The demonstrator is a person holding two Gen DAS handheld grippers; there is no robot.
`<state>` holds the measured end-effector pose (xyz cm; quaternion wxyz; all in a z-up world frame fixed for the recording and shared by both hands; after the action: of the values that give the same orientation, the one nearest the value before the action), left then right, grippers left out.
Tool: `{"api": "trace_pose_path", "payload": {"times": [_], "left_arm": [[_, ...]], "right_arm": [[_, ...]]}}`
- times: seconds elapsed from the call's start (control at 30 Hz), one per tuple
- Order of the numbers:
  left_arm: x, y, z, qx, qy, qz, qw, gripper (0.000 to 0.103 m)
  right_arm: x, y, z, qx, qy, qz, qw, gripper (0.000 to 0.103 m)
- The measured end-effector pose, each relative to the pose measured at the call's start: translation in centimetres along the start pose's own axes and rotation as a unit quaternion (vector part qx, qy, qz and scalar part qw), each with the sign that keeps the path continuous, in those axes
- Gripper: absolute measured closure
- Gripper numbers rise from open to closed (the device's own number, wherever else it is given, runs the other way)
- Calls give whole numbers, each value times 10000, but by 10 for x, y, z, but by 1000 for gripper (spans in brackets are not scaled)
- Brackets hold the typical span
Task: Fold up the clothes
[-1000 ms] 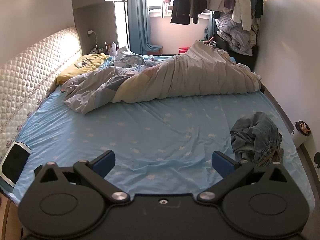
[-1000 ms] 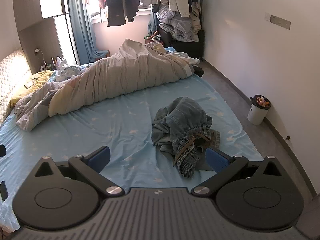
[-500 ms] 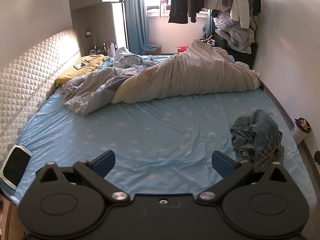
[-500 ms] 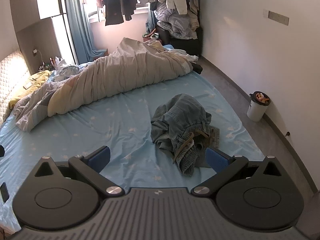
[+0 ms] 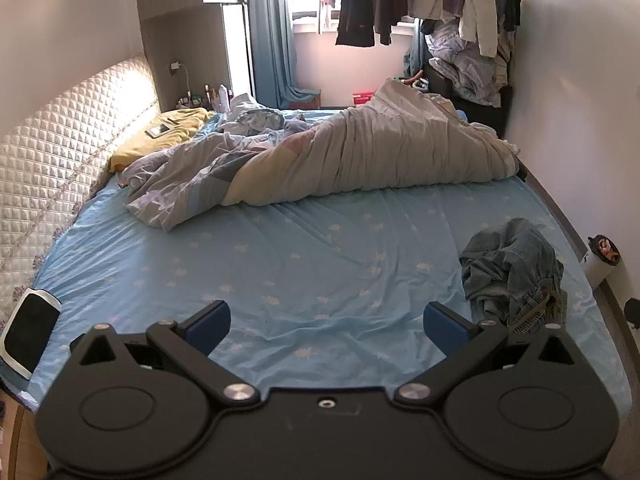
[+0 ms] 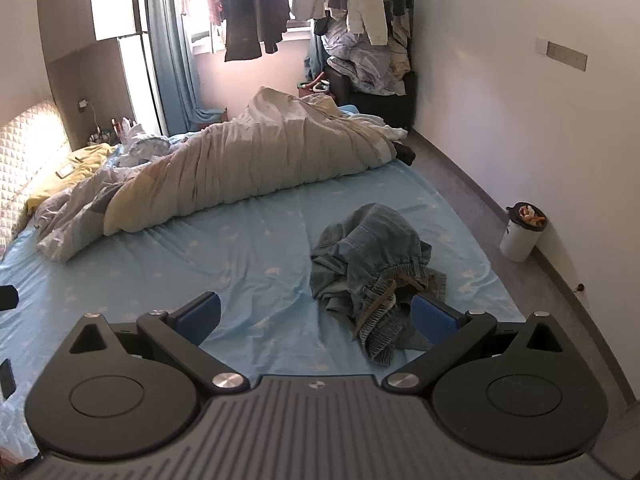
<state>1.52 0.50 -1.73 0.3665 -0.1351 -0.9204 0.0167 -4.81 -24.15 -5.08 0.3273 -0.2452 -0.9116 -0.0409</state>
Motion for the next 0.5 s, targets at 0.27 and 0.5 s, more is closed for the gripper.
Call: {"api": "trace_pose_path", "payload": {"times": [0.27, 0.5], "left_arm": [[2, 14, 5, -91, -112, -39, 9999, 0], [-5, 30, 8, -338, -197, 47, 9992, 0]], "right_arm": [[-1, 2, 5, -344, -29, 55, 9994, 2], [0, 6, 8, -557, -36, 74, 9984, 6]]}}
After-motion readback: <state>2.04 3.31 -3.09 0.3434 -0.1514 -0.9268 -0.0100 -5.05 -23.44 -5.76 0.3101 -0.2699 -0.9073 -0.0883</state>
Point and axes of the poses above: each gripper's, at about its wrist camera, not at the fingertips, and x roughly against the way its jaws point, y to its left, z to its underside, the point moved 2 cm from there along -x, roughly the way its jaws point, and after that the axes turned 14 degrees about z, right-handed, at the moved point
